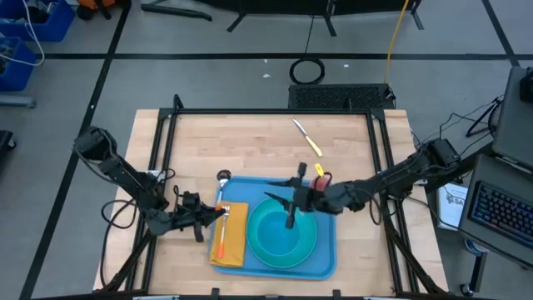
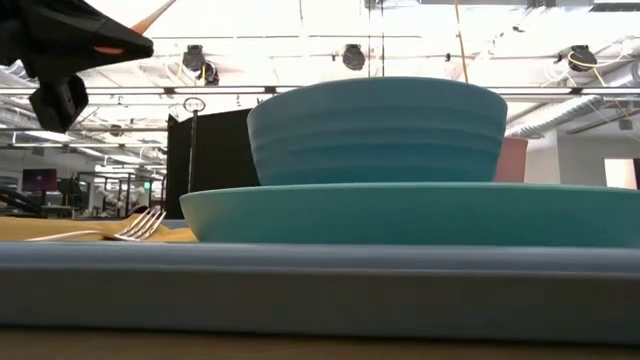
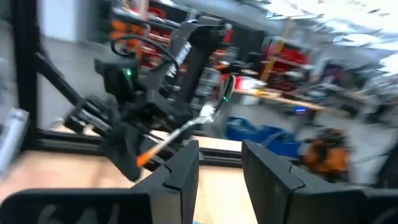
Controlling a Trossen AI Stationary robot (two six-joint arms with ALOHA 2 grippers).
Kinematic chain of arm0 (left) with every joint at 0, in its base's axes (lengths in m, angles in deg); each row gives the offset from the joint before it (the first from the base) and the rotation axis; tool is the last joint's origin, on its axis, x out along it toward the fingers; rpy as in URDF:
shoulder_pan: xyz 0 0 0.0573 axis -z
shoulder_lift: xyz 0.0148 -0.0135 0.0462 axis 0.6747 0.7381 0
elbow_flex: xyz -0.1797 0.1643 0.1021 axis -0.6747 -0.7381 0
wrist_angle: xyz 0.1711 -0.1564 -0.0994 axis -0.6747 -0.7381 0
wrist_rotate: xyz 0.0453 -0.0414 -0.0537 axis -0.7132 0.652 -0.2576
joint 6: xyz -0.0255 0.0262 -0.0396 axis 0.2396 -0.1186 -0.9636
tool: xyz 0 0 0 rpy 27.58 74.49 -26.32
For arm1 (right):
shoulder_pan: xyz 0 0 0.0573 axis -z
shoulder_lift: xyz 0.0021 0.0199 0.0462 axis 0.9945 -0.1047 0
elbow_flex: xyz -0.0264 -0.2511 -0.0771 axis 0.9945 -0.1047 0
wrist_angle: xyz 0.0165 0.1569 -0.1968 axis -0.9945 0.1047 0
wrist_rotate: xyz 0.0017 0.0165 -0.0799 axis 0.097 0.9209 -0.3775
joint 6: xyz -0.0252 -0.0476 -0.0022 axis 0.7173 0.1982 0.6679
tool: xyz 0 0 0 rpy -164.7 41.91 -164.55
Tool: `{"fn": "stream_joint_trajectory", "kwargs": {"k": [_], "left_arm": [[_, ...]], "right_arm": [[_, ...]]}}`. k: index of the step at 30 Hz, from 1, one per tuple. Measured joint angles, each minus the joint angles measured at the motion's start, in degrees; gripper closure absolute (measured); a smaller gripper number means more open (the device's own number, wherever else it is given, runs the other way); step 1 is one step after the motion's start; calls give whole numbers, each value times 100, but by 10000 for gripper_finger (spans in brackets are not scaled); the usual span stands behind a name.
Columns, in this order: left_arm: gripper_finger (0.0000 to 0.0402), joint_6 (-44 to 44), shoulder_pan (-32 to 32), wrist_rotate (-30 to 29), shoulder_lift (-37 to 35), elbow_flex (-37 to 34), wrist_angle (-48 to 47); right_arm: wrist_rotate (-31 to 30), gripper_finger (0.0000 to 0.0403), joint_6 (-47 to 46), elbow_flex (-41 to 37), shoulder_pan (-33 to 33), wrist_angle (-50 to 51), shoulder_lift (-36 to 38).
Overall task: Set up tray
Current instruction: Put the orange spoon on the blue tray to the right of the orange fork
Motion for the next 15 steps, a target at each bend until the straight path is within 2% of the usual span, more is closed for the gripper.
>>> {"fn": "stream_joint_trajectory", "kwargs": {"k": [9, 12, 15], "left_arm": [[395, -174, -79, -48, 731, 51, 288], [397, -264, -157, 32, 886, 51, 353], [396, -153, -224, 29, 1021, 51, 654]], "right_arm": [[2113, 272, -1485, 0, 1052, -17, 7], [2545, 256, -1730, 0, 1239, -39, -32], [2673, 237, -1749, 2, 1309, -74, -77]]}}
